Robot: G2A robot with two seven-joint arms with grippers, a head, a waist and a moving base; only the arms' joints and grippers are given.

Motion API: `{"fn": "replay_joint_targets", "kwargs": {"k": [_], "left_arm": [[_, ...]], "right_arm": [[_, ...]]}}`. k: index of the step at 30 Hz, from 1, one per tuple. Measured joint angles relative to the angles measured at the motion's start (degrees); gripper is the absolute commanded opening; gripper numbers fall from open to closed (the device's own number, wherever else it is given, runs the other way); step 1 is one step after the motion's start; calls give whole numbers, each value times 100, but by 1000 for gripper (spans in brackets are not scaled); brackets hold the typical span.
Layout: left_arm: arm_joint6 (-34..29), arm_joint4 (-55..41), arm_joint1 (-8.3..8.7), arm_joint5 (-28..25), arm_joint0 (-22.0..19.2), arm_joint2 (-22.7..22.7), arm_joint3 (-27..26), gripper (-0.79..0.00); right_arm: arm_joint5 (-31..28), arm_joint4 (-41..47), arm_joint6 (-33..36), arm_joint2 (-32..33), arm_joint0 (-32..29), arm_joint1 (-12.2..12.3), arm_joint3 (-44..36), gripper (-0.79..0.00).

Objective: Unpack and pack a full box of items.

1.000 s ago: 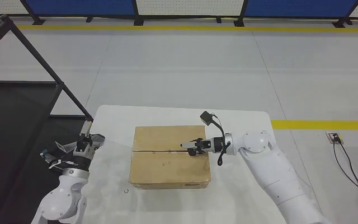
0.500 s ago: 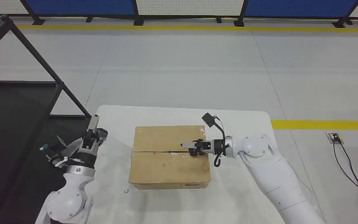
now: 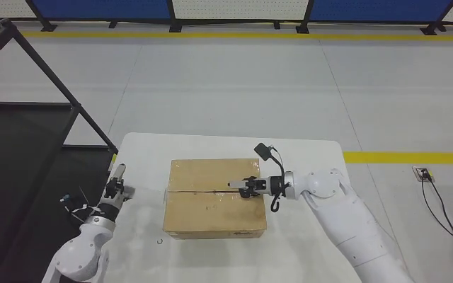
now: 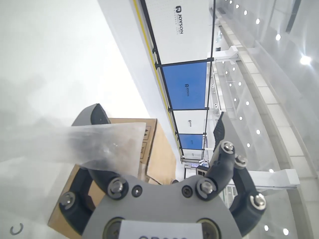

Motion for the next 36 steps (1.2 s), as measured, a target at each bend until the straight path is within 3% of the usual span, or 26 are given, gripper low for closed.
{"fn": "replay_joint_targets", "kwargs": {"k": [13, 27, 36], "left_arm": [[-877, -246, 27, 86, -232, -22, 1074, 0], [-1827, 263, 134, 304, 161, -86, 814, 0], [-1651, 178, 147, 500, 271, -203, 916, 0]], "right_arm": [[-43, 43, 52, -129, 118, -11, 105, 0], [-121, 127, 26, -218, 181, -19, 175, 0], [-172, 191, 39, -285, 238, -33, 275, 0]]}}
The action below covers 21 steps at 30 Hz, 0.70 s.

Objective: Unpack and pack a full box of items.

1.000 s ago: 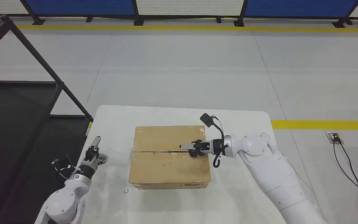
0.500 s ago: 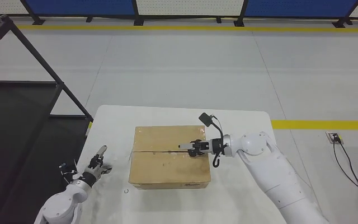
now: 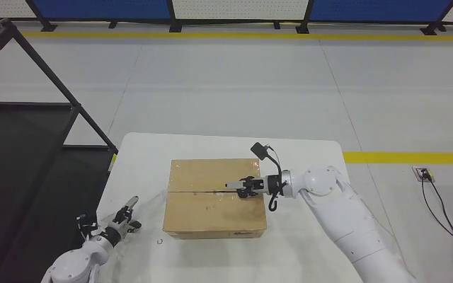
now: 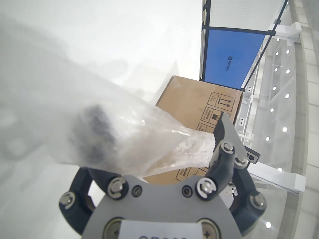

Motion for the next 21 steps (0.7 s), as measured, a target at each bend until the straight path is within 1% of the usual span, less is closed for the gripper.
{"fn": "replay_joint_targets", "kwargs": {"k": [4, 8, 13, 17, 21], "left_arm": [[311, -283, -32, -7, -73, -35, 142, 0], [510, -432, -52, -274, -33, -66, 98, 0], [679, -508, -68, -738, 176, -141, -179, 0], [811, -617, -79, -966, 321, -229, -378, 0], [1022, -798, -98, -1299, 532, -389, -821, 0]], "right_arm": [[-7, 21, 6, -37, 31, -10, 29, 0], [-13, 26, 0, -66, 59, -16, 66, 0], [-28, 45, -4, -93, 85, -21, 92, 0], [-40, 65, -9, -126, 109, -32, 121, 0], [-141, 83, -9, -164, 139, -45, 133, 0]]}}
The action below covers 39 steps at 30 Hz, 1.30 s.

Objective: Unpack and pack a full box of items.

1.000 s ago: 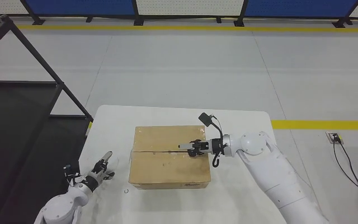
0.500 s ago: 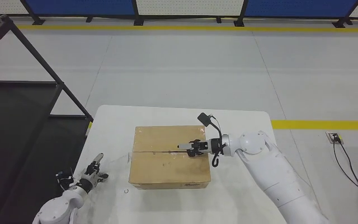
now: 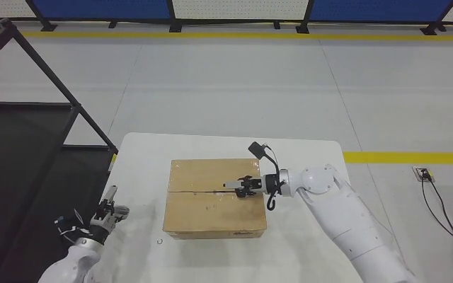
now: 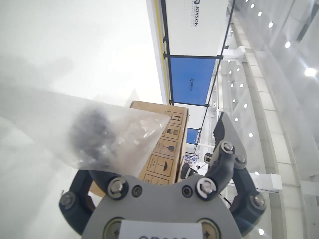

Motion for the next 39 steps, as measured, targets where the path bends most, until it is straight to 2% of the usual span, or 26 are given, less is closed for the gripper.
{"fn": "replay_joint_targets", "kwargs": {"k": [7, 12, 14, 20, 23, 26, 30, 33, 39], "left_arm": [[-125, -729, -17, -404, 439, -459, -1215, 0], [-829, -1321, 20, -101, 448, -688, -1898, 0], [-998, -1162, 44, -31, 450, -753, -1980, 0], [-971, -928, 45, -37, 454, -751, -1974, 0], [-934, -1199, 33, 201, 355, -634, -2030, 0], [-761, -1451, 21, 546, 139, -436, -2247, 0], [-498, -1772, -1, 1080, -238, -47, -2560, 0], [-297, -1782, -14, 1360, -466, 244, -2762, 0], [-276, -1550, -7, 1375, -526, 329, -2839, 0]], "right_arm": [[-696, -83, -88, -45, -35, -5, -157, 0], [-904, -111, -400, -23, -101, -6, -225, 0], [-896, -113, -397, -23, -101, -6, -224, 0], [-897, -110, -390, -23, -102, -7, -226, 0], [-1032, -209, -663, 0, -223, 1, -402, 0], [-1305, -706, -1168, -6, -306, 15, -670, 0], [-1668, -1625, -2011, -10, -490, 37, -1139, 0], [-1605, -2331, -2701, 49, -651, 61, -1420, 0], [-1602, -2233, -2564, 49, -642, 60, -1400, 0]]}}
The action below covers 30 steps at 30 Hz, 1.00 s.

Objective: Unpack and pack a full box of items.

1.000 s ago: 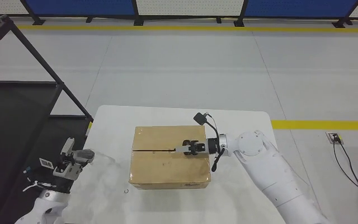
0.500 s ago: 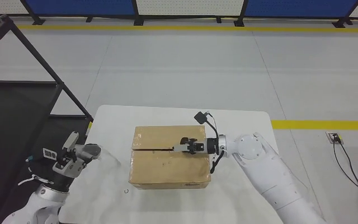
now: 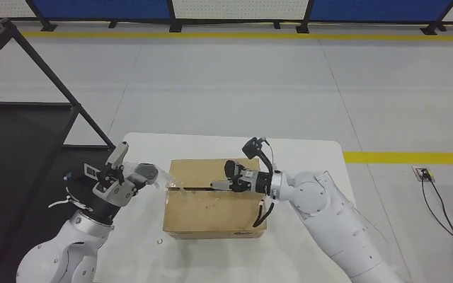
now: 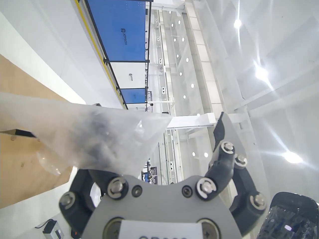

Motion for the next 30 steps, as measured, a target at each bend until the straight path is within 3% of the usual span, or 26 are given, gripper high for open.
{"fn": "replay_joint_targets", "kwargs": {"k": [5, 12, 13, 15, 17, 18, 19, 20, 30], "left_arm": [[167, -96, -16, 115, -60, 110, -32, 0], [920, 225, -90, 257, -408, 903, -262, 0], [987, 265, -100, 259, -441, 1000, -271, 0], [1133, 346, -121, 253, -516, 1190, -270, 0], [1241, 401, -138, 230, -580, 1307, -238, 0], [1305, 409, -150, 222, -618, 1363, -211, 0], [1346, 408, -157, 221, -644, 1394, -195, 0], [1378, 406, -164, 221, -669, 1418, -180, 0], [1501, 371, -205, 272, -798, 1428, -66, 0]], "right_arm": [[-141, -518, -234, -49, -160, 21, -372, 0], [-2, -1974, -1066, -199, -398, 16, -1098, 0], [73, -2141, -1173, -219, -437, 13, -1166, -105], [217, -2465, -1413, -267, -534, 3, -1317, -394], [227, -2598, -1550, -287, -610, 1, -1410, -493], [224, -2650, -1596, -281, -646, 3, -1455, -573], [244, -2705, -1635, -264, -669, 6, -1488, -714], [297, -2777, -1684, -241, -695, 10, -1525, -785], [441, -3086, -1975, -27, -891, 40, -1711, -785]]}}
